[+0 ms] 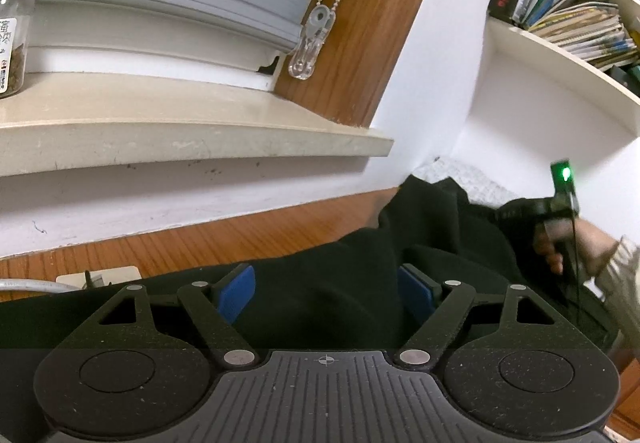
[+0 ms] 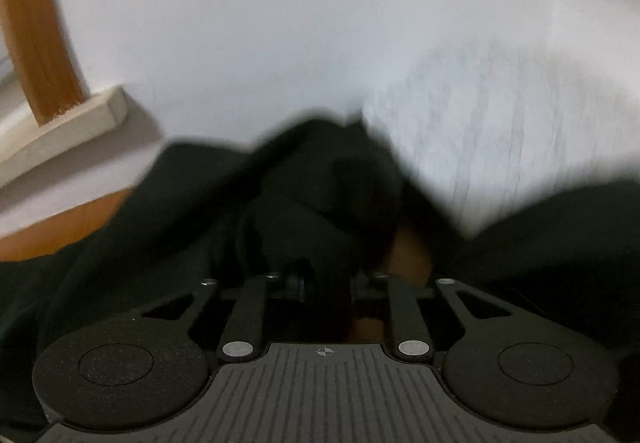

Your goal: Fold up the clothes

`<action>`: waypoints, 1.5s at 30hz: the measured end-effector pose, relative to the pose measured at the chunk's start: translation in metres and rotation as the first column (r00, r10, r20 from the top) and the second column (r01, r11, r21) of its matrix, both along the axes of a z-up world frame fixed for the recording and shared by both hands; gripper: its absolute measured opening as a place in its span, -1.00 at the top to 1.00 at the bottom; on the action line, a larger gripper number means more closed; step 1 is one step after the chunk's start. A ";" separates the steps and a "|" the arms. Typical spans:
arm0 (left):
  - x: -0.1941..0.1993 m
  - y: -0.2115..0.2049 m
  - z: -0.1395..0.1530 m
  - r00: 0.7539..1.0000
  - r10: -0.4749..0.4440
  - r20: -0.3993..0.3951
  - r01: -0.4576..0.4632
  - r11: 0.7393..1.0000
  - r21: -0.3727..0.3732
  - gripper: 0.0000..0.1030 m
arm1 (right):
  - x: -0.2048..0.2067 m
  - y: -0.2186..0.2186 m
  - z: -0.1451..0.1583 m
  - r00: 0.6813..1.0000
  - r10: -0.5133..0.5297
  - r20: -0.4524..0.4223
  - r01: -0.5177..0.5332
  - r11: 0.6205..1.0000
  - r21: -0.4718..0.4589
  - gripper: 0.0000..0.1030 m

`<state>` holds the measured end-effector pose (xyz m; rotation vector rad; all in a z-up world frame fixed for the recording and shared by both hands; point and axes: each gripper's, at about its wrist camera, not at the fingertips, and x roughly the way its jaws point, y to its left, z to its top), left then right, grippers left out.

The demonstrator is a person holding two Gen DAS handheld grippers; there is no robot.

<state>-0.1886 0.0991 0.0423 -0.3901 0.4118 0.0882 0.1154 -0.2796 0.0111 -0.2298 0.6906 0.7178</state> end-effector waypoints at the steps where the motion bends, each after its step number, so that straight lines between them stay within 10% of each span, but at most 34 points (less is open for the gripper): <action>1: 0.000 0.000 0.000 1.000 0.001 0.001 -0.001 1.000 -0.001 -0.58 | -0.003 0.003 0.016 0.997 -0.010 0.076 0.010 1.000 0.008 0.68; 6: 0.001 0.001 -0.001 1.000 0.008 0.001 -0.008 1.000 -0.009 -0.58 | -0.017 0.004 0.094 0.844 -0.154 0.513 0.123 0.988 0.094 0.71; 8: 0.002 0.001 -0.001 1.000 0.007 -0.004 -0.007 1.000 -0.006 -0.58 | -0.018 0.007 0.111 0.740 -0.200 0.642 0.173 0.979 0.106 0.21; 10: 0.001 0.000 -0.001 1.000 0.006 -0.004 -0.006 1.000 -0.001 -0.58 | -0.001 0.021 0.105 0.750 -0.171 0.638 0.217 0.976 0.007 -0.41; 15: 0.001 -0.001 -0.001 1.000 0.009 -0.008 -0.009 1.000 0.006 -0.58 | 0.017 0.005 0.081 0.889 -0.168 0.426 0.143 0.986 0.090 -0.40; 22: 0.001 -0.001 0.001 1.000 0.027 -0.014 -0.027 1.000 0.008 -0.87 | -0.009 -0.009 0.018 0.983 0.027 0.182 -0.066 0.975 0.213 -0.68; 30: -0.011 0.004 0.012 0.994 0.113 -0.003 -0.113 0.993 0.033 -1.00 | -0.055 0.003 -0.030 0.976 0.208 0.062 -0.217 0.938 0.272 -1.00; 45: -0.165 0.031 0.044 0.919 0.394 0.008 -0.392 0.910 0.134 -1.00 | -0.170 0.081 -0.011 0.902 0.427 0.065 -0.430 0.871 0.240 -1.00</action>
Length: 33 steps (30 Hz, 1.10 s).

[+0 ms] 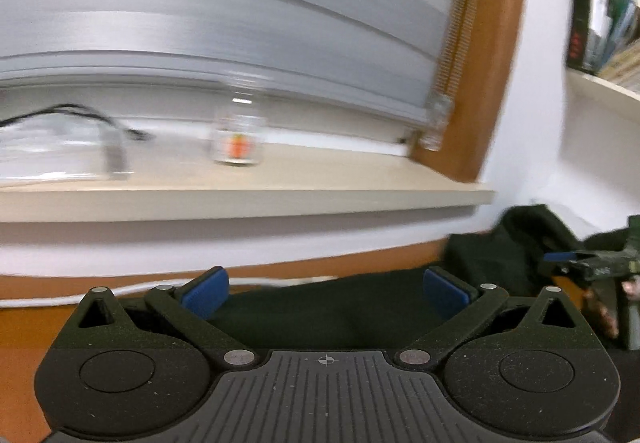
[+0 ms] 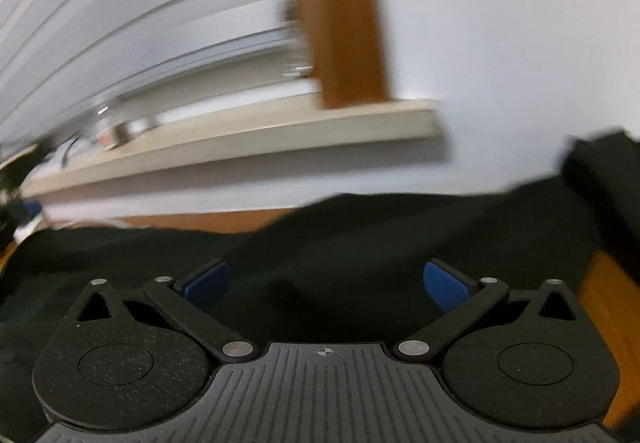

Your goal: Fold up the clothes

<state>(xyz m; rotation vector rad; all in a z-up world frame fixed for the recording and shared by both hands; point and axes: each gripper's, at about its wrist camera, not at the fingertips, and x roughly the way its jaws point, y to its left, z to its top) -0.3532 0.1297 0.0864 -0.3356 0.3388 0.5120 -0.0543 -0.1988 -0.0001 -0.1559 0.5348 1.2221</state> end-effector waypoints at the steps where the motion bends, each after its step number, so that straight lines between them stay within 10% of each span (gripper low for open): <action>1: -0.012 0.006 0.000 1.000 0.020 0.000 -0.020 1.000 -0.011 -1.00 | -0.011 0.009 0.002 0.999 0.045 -0.003 -0.045 0.999 -0.009 -1.00; 6: -0.068 0.031 -0.010 0.991 0.131 -0.005 -0.131 0.990 -0.050 -1.00 | -0.063 0.052 0.018 0.987 0.161 0.006 -0.161 0.987 -0.010 -0.92; 13: -0.107 0.043 -0.033 0.983 0.181 -0.028 -0.183 0.979 -0.087 -1.00 | -0.146 0.102 0.031 0.921 0.387 0.040 -0.385 0.921 -0.054 0.14; 26: -0.104 0.029 -0.039 0.986 0.159 -0.045 -0.163 0.980 -0.111 -0.90 | -0.268 0.142 0.036 0.809 0.566 0.157 -0.548 0.824 -0.146 -0.07; 33: -0.109 0.033 -0.037 0.980 0.197 0.003 -0.195 0.970 -0.142 -0.32 | -0.325 0.136 0.030 0.727 0.658 0.194 -0.633 0.753 -0.180 -0.15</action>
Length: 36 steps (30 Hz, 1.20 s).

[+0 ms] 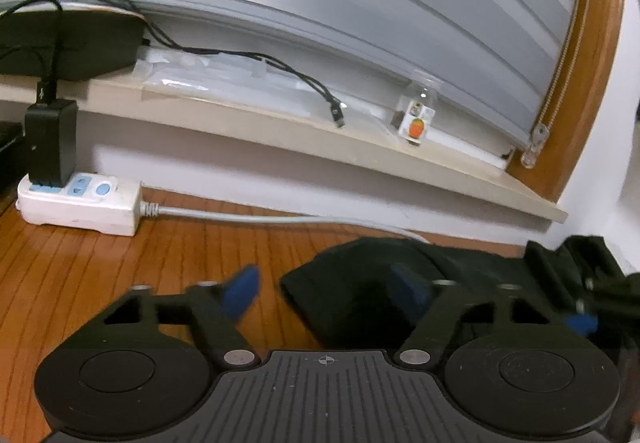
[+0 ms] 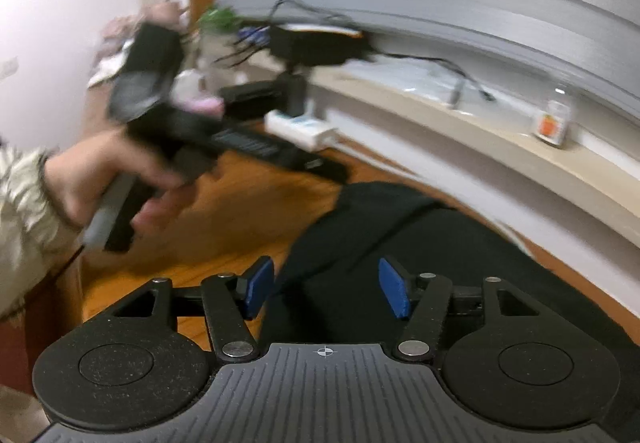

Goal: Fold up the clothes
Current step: 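Grasp the hoodie cuff with the right tool while the left tool grasps the hoodie body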

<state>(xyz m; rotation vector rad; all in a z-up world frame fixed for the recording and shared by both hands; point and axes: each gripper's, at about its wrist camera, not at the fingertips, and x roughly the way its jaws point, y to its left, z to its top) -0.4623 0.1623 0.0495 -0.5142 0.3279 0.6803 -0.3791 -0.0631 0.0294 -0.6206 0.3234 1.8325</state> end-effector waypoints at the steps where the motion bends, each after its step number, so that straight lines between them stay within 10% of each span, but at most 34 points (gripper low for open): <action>1: 0.000 0.001 0.000 1.000 -0.002 0.006 0.002 1.000 -0.006 -0.29 | -0.008 -0.001 -0.003 1.000 0.007 0.025 -0.007 1.000 -0.002 -0.15; 12: 0.002 -0.001 0.000 1.000 -0.024 0.009 0.024 1.000 -0.012 -0.07 | -0.032 0.005 -0.031 0.979 -0.008 0.201 0.009 1.000 -0.004 -0.16; 17: -0.002 -0.001 -0.001 1.000 -0.009 0.017 0.009 1.000 -0.014 -0.07 | -0.028 -0.003 -0.026 0.957 -0.014 0.290 -0.001 0.999 0.053 0.59; 26: 0.007 -0.004 0.002 0.999 -0.028 0.028 0.028 0.999 -0.019 -0.23 | 0.099 -0.024 0.073 0.910 -0.346 0.230 0.279 0.919 0.278 0.80; 36: 0.077 -0.024 0.006 0.987 -0.162 0.016 0.162 0.987 0.001 -0.57 | 0.229 -0.034 0.028 0.807 -0.557 0.196 0.553 0.829 0.078 0.58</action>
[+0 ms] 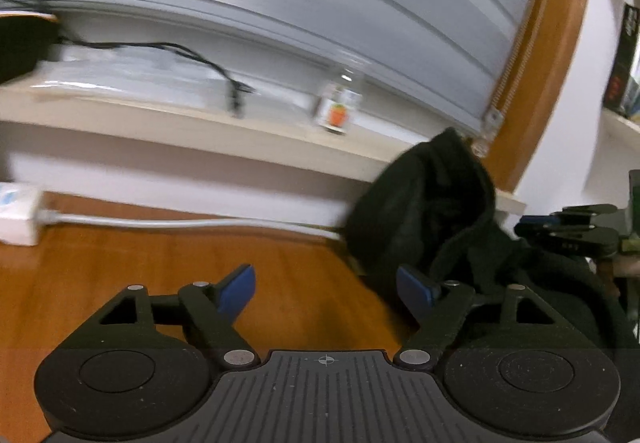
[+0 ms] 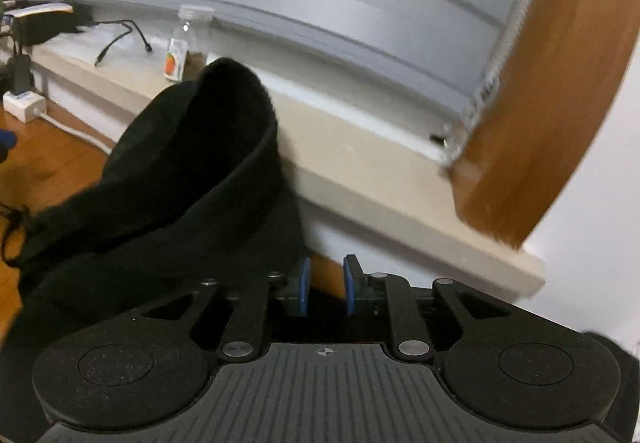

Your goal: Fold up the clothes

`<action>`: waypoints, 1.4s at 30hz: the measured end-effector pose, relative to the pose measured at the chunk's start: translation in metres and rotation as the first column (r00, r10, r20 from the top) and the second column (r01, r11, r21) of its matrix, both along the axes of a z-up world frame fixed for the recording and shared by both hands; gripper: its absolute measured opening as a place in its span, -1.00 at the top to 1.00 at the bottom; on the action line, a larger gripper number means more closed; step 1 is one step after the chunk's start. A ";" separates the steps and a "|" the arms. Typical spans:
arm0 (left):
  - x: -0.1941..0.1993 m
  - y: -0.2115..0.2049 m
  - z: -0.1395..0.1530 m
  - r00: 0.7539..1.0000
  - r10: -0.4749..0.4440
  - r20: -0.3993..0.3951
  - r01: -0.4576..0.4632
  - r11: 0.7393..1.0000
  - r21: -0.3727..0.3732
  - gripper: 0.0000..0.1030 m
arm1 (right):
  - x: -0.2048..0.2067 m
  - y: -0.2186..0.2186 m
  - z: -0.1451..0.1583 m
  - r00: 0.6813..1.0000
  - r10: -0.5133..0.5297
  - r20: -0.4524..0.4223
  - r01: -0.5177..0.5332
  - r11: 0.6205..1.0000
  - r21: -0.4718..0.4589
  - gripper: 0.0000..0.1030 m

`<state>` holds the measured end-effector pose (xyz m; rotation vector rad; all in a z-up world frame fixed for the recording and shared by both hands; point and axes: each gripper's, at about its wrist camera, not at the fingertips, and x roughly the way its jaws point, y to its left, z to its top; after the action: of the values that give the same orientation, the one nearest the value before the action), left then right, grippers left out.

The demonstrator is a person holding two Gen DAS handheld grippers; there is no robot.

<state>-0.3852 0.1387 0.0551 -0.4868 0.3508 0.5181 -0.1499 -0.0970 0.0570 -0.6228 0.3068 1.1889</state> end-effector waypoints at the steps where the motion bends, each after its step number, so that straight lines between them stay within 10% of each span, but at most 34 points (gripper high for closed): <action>1: 0.009 -0.002 -0.001 1.000 -0.019 0.001 0.019 1.000 -0.006 -0.57 | 0.001 -0.004 0.000 1.000 -0.001 -0.007 0.001 1.000 0.012 0.55; 16: 0.102 -0.008 -0.019 0.977 -0.189 -0.098 0.187 0.982 -0.030 -0.18 | -0.093 -0.031 0.018 0.959 0.282 -0.015 -0.281 0.959 0.045 0.18; 20: 0.113 -0.018 -0.022 0.960 -0.189 -0.205 0.198 0.980 0.022 0.64 | -0.101 -0.025 0.004 0.953 0.301 -0.046 -0.301 0.954 0.009 0.08; 29: 0.090 -0.035 0.012 0.986 -0.095 -0.137 0.115 0.983 0.143 0.86 | -0.107 -0.050 -0.013 0.939 0.340 -0.051 -0.344 0.932 -0.113 -0.31; 31: 0.083 -0.039 0.028 0.991 -0.089 -0.098 0.104 0.981 0.164 0.86 | -0.104 -0.050 -0.021 0.938 0.341 -0.061 -0.347 0.926 -0.150 -0.27; 35: 0.061 -0.045 0.066 0.997 -0.064 -0.040 0.071 0.972 0.224 0.87 | -0.092 -0.055 -0.010 0.942 0.323 -0.095 -0.332 0.938 -0.105 0.41; 42: -0.005 -0.041 0.158 0.995 -0.020 0.100 -0.013 0.951 0.310 0.87 | -0.087 -0.079 0.065 0.921 0.364 -0.140 -0.350 0.929 0.116 0.53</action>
<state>-0.3904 0.0977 0.2134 -0.2063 0.1666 0.5316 -0.2366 -0.1758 0.1223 -0.5192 0.2797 1.6019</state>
